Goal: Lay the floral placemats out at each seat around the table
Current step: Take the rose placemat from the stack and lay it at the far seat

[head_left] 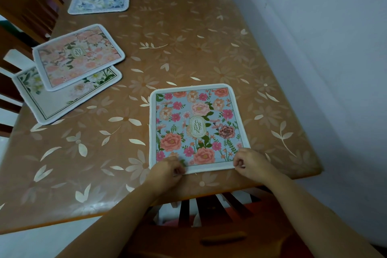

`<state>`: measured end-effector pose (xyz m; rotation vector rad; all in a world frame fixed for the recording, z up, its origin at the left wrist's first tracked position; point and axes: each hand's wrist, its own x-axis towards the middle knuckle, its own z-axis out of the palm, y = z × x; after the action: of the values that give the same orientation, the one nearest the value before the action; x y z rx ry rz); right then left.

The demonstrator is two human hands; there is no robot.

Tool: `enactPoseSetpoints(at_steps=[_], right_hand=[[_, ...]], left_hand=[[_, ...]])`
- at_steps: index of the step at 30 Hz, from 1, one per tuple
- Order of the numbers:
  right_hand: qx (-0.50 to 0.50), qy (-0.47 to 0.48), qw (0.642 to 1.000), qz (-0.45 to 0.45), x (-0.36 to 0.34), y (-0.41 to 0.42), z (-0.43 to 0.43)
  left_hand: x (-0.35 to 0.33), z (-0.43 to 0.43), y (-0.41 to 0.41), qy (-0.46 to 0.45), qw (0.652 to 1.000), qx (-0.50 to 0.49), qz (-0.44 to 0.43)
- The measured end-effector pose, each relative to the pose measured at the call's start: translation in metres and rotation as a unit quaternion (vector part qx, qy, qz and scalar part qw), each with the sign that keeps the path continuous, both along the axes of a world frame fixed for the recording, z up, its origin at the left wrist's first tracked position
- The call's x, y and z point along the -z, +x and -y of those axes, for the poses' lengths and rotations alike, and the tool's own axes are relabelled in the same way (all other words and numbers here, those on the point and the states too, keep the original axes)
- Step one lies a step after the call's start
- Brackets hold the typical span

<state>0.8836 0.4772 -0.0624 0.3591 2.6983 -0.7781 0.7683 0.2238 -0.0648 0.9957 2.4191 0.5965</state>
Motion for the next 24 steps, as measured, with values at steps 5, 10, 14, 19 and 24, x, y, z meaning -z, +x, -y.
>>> enactPoseSetpoints(at_steps=[5,10,14,19,24], right_hand=[[-0.027,-0.006,1.000,-0.008,0.003,0.004,-0.011],[-0.020,0.002,1.000,-0.012,0.002,0.004,-0.012],[-0.016,0.008,1.000,-0.023,0.003,0.005,-0.010],[-0.024,0.033,0.999,-0.019,0.003,0.005,-0.007],[-0.023,0.044,0.999,-0.021,0.003,0.006,-0.005]], left_hand=[[0.002,0.008,-0.002,0.000,1.000,-0.011,-0.014],[0.000,0.016,-0.005,-0.021,1.000,-0.018,-0.007],[-0.002,0.015,-0.003,-0.028,0.999,-0.020,-0.014],[-0.003,0.016,-0.002,-0.039,0.999,-0.011,-0.012],[-0.002,0.015,-0.001,-0.041,0.999,-0.023,-0.008]])
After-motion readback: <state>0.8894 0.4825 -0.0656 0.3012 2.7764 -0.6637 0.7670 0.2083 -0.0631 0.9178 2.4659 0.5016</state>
